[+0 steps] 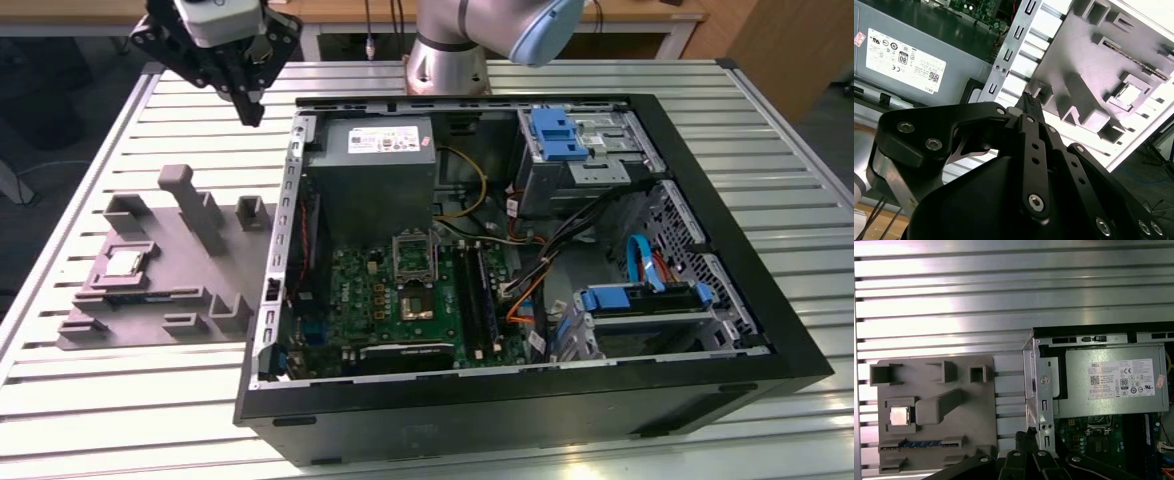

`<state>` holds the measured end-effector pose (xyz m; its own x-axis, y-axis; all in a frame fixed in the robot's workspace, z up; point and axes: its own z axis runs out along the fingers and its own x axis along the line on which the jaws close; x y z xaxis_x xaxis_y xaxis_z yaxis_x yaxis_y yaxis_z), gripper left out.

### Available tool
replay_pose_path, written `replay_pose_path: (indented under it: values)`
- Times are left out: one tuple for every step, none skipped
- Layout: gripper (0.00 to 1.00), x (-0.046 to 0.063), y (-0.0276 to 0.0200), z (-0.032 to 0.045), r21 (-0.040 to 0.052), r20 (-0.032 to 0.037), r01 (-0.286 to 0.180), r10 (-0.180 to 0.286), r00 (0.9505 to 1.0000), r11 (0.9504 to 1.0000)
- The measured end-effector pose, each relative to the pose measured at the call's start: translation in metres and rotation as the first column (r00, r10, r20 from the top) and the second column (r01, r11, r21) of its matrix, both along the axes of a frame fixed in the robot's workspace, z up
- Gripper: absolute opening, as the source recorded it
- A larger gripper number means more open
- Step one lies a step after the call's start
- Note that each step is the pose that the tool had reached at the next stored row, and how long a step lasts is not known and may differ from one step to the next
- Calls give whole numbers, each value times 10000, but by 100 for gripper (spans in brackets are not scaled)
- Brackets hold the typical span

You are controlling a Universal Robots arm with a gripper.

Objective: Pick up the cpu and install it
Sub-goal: 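Reach for the cpu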

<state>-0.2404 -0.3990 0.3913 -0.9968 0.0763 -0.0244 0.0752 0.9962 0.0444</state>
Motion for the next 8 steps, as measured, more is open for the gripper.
replay_pose_path:
  values:
    - [11, -4, 0, 0, 0, 0, -1, 1, 10000, 10000]
    - [11, -8, 0, 0, 0, 0, -1, 1, 10000, 10000]
    - [11, -13, 0, -1, 0, 0, -1, 1, 10000, 10000]
    - [11, -18, 0, -1, 0, 1, -1, 1, 10000, 10000]
    - [11, -23, 0, -1, 0, 0, -1, 1, 10000, 10000]
    - [11, -26, 0, -1, -1, 0, -1, 1, 10000, 10000]
    - [11, -30, 0, -1, 0, 0, -1, 1, 10000, 10000]
    - [11, -34, 0, -1, 0, 0, -1, 1, 10000, 10000]
